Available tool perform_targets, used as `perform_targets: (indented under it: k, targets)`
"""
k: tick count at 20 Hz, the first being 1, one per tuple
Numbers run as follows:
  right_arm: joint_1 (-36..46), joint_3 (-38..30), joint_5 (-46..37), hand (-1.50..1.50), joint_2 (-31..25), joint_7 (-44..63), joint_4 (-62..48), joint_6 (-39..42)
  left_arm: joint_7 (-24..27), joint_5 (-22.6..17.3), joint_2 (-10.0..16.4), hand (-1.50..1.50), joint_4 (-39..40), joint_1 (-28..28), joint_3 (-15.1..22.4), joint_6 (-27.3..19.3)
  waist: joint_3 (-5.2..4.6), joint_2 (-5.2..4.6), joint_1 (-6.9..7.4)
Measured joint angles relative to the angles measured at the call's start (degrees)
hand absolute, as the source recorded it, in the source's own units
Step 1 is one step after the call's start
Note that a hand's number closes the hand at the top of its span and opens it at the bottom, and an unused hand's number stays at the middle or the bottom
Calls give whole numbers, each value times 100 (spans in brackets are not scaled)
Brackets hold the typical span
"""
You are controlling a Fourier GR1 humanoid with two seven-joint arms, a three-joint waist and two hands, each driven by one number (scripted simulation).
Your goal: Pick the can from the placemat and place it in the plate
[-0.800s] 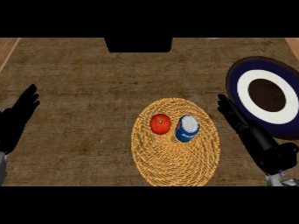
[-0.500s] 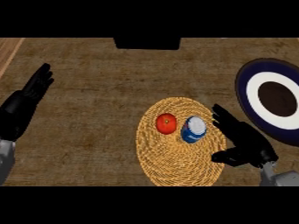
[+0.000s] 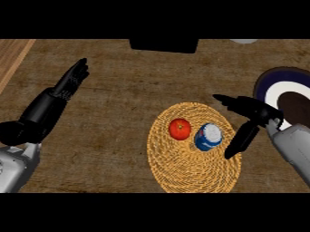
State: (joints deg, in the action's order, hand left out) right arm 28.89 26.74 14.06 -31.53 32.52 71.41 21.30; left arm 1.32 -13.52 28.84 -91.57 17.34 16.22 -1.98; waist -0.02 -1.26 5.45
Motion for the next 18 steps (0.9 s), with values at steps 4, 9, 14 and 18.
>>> perform_targets:
  k: [4, 9, 14, 18]
  targets:
    - [1064, 194, -286, -150, 405, 317, -879, 469, 69, 16, 19, 0, 19, -43, -98, 66, 1, 36, -115]
    - [2125, 105, -163, -150, 1056, 1087, -2037, 1018, 167, 134, -94, 0, -7, -236, -97, 30, -1, 65, -232]
    - [2758, -180, 360, -150, 1428, 1614, -3030, 1584, 173, 160, -116, 0, -68, -349, -202, 49, -2, 79, -302]
    - [3119, -229, 650, -150, 1511, 1780, -3663, 1996, 189, 218, -160, 0, -42, -370, -220, 75, -2, 83, -348]
